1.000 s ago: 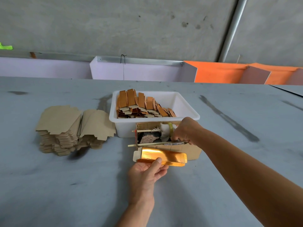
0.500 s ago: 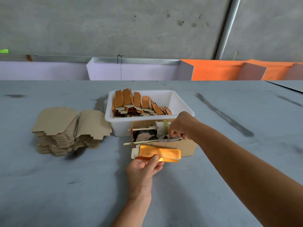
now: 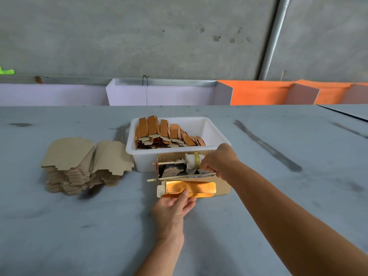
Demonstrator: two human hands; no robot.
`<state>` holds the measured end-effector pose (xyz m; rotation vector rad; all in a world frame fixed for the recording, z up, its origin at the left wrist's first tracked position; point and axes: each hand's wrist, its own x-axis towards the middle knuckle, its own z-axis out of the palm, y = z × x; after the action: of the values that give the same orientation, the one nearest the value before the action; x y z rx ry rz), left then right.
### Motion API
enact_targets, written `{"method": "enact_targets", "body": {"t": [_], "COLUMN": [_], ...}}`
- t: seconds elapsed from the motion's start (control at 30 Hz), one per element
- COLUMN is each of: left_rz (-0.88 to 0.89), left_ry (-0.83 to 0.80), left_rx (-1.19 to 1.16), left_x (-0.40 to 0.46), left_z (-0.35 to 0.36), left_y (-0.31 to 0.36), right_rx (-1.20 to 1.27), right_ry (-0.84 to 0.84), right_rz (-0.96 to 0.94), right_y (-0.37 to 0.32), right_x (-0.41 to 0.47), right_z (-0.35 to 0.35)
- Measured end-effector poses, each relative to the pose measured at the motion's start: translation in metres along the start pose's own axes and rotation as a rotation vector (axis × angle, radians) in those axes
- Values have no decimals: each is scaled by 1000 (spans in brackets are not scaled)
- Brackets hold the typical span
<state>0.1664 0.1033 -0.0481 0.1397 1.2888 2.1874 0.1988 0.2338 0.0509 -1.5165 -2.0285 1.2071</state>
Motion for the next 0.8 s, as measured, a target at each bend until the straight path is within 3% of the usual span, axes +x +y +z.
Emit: {"method": "enact_targets", "body": {"t": [0.8], "left_rz": [21], "left_ry": [18], "left_rx": [51], "left_x": [-2], "left_z": [3], "left_y": [-6], "right_rx": [428], "right_ry": [101], "right_rz": [-25], "right_y": [48], "right_x": [-60], "right_z": [11]}}
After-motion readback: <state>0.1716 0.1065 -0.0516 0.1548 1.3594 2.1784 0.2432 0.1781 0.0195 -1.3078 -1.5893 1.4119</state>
